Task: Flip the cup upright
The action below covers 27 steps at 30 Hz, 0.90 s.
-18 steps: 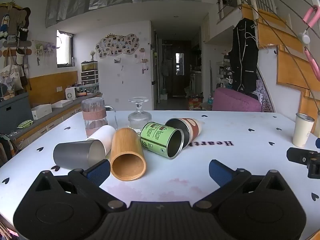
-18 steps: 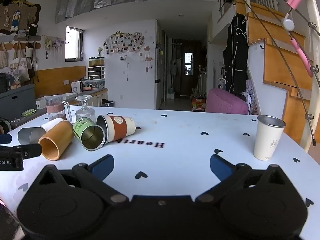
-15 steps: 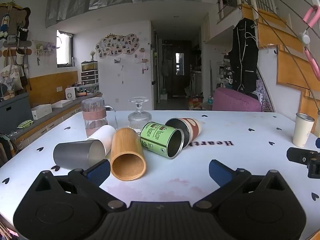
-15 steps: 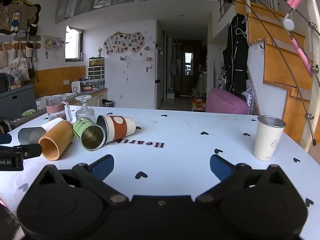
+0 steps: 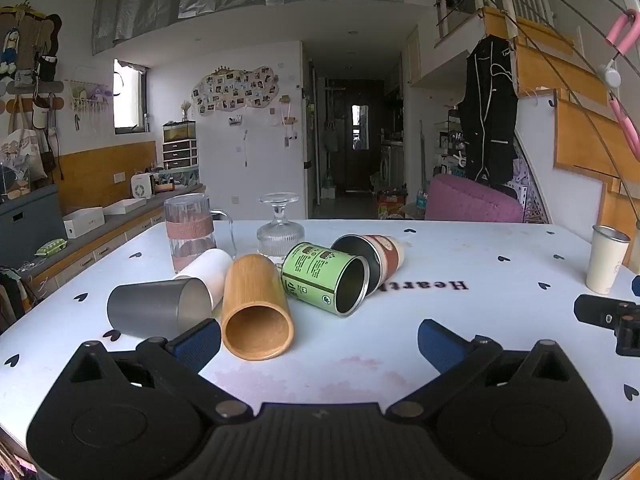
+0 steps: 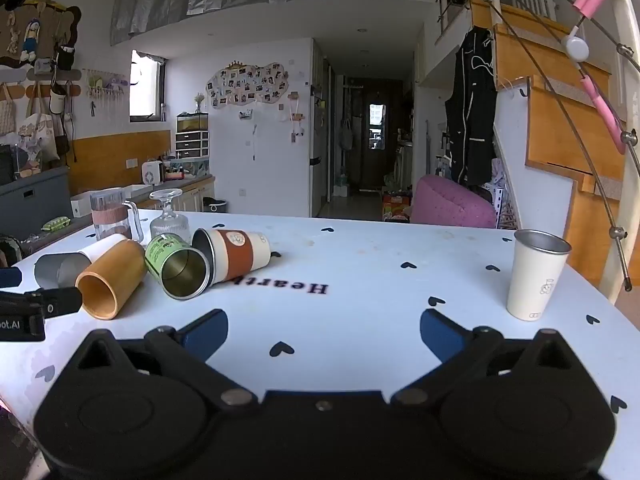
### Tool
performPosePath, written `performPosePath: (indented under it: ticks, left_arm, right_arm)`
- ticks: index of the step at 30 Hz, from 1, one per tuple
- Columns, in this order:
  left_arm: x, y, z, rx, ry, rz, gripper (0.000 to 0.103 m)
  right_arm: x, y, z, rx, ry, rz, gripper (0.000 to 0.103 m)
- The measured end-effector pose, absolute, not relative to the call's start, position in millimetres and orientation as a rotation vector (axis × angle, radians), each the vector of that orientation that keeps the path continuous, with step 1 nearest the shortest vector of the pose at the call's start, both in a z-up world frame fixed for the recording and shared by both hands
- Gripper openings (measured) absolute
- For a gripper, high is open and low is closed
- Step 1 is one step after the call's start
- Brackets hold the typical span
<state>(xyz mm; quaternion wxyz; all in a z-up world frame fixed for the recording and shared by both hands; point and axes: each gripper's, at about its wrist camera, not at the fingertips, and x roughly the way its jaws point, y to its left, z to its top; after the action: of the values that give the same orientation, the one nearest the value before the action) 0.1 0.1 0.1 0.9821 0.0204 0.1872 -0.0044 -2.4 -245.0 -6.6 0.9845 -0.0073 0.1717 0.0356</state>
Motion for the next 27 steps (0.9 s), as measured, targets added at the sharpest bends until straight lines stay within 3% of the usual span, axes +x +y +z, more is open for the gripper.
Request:
performPosePath:
  ticks: [27]
  left_arm:
    - [0.9, 3.3, -7.4, 0.041, 0.379, -0.012, 0.103]
  right_arm:
    - [-2.4, -243.0, -2.4, -0.027, 0.352, 0.072, 0.103]
